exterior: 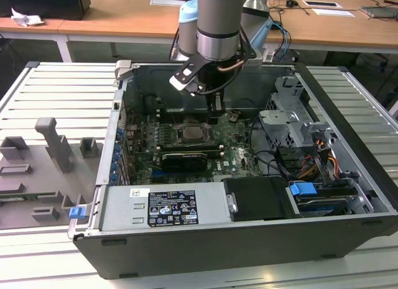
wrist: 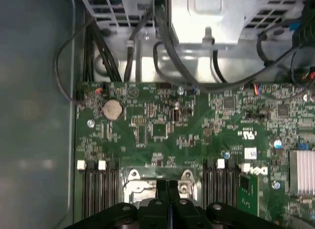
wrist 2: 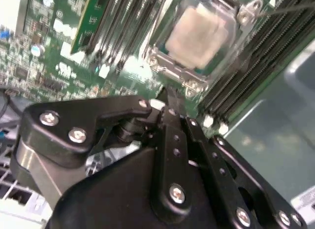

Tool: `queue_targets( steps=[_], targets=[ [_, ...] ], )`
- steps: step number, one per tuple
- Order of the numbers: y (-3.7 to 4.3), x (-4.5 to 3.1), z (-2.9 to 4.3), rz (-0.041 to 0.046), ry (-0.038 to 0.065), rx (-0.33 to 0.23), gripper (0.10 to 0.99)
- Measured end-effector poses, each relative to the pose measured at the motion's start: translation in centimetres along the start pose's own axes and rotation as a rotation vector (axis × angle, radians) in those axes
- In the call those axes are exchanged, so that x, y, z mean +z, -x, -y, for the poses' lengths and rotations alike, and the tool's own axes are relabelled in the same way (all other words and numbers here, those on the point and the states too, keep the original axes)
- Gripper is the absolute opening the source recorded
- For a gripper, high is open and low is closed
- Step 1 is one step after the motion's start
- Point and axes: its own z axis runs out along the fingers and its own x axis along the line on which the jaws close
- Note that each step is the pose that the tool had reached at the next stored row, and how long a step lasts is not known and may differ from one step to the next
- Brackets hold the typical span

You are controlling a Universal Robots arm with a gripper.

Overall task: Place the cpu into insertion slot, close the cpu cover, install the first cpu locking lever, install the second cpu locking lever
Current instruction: 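Close the cpu cover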

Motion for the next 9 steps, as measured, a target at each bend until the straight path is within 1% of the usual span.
queue_targets(
  steps=[1,3,5,9],
  targets=[
    [0.00,0.16,0.24,0.0001,0.000,0.000,0.106],
    [-0.01,0.71,0.82,0.0000,0.000,0.000,0.106],
    [-0.02,1.00,1.10,0.0000,0.000,0.000,0.106],
    [-0.03,1.04,1.74,-0.0002,-0.001,0.000,0.106]
  ],
)
